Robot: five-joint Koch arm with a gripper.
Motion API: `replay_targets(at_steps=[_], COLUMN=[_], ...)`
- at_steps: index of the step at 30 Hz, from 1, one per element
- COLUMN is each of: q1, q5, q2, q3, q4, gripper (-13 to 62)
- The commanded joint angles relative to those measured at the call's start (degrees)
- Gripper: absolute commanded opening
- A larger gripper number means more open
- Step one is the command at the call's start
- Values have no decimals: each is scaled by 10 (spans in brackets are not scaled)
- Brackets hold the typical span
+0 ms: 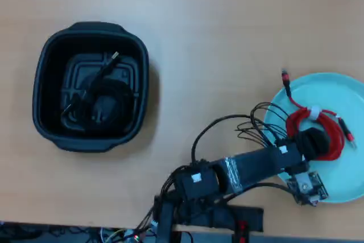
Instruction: Put a black charging cable in a black bowl and put a red charging cable in a green bowl
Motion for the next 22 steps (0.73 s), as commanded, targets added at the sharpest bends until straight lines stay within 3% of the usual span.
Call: replay_targets(at_steps=[1, 9, 14, 22], q1=[-7, -111, -180, -464], q5=[9, 15, 18, 25], q2=[76, 254, 272, 270], q3=[-169, -178, -142, -75], q4=[2, -4, 14, 18], gripper=[330, 329, 328, 327])
